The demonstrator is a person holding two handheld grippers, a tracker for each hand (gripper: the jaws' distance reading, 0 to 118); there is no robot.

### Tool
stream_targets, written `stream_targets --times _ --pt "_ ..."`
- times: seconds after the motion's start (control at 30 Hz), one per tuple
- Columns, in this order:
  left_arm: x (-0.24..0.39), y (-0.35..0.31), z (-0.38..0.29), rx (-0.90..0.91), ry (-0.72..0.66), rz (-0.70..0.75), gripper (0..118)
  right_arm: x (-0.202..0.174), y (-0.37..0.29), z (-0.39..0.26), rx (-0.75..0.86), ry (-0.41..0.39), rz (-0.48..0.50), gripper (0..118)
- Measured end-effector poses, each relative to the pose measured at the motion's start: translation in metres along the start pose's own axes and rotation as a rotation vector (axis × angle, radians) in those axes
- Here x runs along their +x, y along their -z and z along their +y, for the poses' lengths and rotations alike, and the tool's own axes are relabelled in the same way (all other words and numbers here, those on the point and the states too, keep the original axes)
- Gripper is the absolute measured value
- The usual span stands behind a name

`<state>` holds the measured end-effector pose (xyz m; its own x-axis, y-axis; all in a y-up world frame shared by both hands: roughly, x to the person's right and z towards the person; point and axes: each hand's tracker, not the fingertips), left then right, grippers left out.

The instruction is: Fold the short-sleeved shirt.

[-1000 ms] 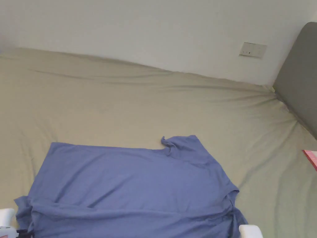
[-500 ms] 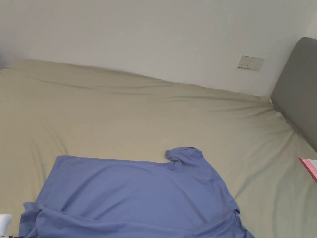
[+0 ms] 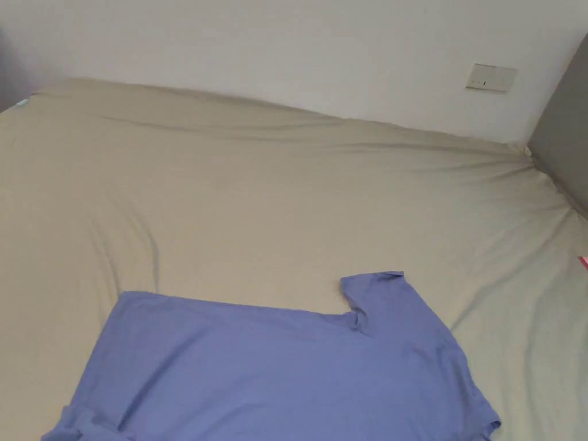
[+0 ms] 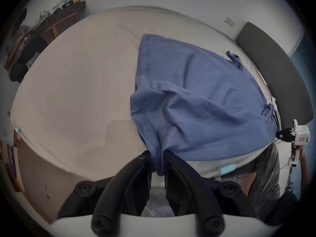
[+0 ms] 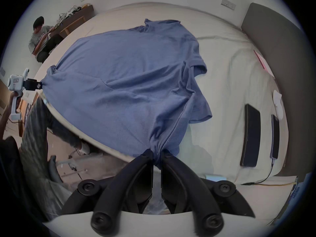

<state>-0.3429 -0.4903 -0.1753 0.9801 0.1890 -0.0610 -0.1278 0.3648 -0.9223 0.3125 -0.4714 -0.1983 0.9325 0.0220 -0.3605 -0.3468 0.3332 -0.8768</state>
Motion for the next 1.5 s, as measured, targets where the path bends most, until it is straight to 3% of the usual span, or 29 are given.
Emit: stream_targets --times 0.23,0.33,0.37,0.47,0.5,0.53,0.57,0.67,0.73,0.8,0.83,0.9,0.97,1.03,1.07,1.13,1.2,1.27,1.37,1.5 --pt "0.008 0.012 0.004 -0.042 0.036 0.031 13 -0.002 0.021 0.002 -0.014 0.021 -0.007 12" --pt "-0.010 0.010 0.011 -0.079 0.019 -0.029 17 0.001 0.013 -0.001 -0.040 0.030 -0.022 30" --pt "-0.019 0.006 0.014 -0.078 -0.052 -0.082 27 0.002 0.008 -0.002 -0.061 0.029 -0.029 31" --pt "-0.048 -0.023 0.034 0.061 -0.299 -0.163 84 0.011 -0.022 -0.004 0.005 0.041 -0.050 37" --pt "-0.055 -0.033 0.049 0.146 -0.355 -0.165 103 0.016 -0.036 0.002 0.038 0.047 -0.047 47" --pt "-0.061 -0.041 0.066 0.227 -0.392 -0.151 111 0.023 -0.048 0.011 0.067 0.058 -0.057 55" --pt "-0.062 -0.042 0.083 0.294 -0.439 -0.152 114 0.029 -0.056 0.022 0.091 0.074 -0.073 59" --pt "-0.068 -0.014 0.150 0.402 -0.401 -0.118 116 0.040 -0.075 0.074 0.187 0.110 -0.118 60" --pt "-0.046 0.023 0.194 0.377 -0.340 -0.145 118 0.046 -0.070 0.100 0.236 0.125 -0.171 60" --pt "-0.034 0.079 0.240 0.255 -0.276 -0.114 117 0.052 -0.043 0.123 0.177 0.196 -0.265 60" --pt "-0.026 0.101 0.256 0.200 -0.251 -0.081 117 0.053 -0.032 0.132 0.143 0.210 -0.255 60" --pt "-0.018 0.155 0.279 0.131 -0.163 0.004 116 0.052 -0.009 0.143 0.160 0.220 -0.179 60" --pt "-0.011 0.188 0.289 0.052 -0.107 0.111 110 0.048 0.004 0.156 0.158 0.223 -0.172 60" --pt "0.016 0.181 0.288 0.071 0.060 0.248 112 0.050 0.014 0.169 0.151 0.208 -0.166 60" --pt "0.019 0.173 0.290 0.059 0.064 0.219 110 0.049 0.018 0.179 0.153 0.200 -0.166 60" --pt "0.018 0.151 0.284 0.095 0.020 0.153 74 0.052 0.028 0.204 0.150 0.172 -0.161 60" --pt "0.015 0.132 0.275 0.174 -0.003 0.144 0 0.056 0.042 0.236 0.158 0.121 -0.187 60" --pt "0.019 0.124 0.270 0.148 -0.049 0.105 0 0.057 0.059 0.270 0.154 0.086 -0.213 60" --pt "0.037 0.108 0.262 0.175 0.027 0.136 0 0.052 0.098 0.320 0.141 0.048 -0.214 60" --pt "0.044 0.081 0.256 0.200 0.009 0.080 0 0.048 0.162 0.355 -0.005 0.110 -0.196 58"
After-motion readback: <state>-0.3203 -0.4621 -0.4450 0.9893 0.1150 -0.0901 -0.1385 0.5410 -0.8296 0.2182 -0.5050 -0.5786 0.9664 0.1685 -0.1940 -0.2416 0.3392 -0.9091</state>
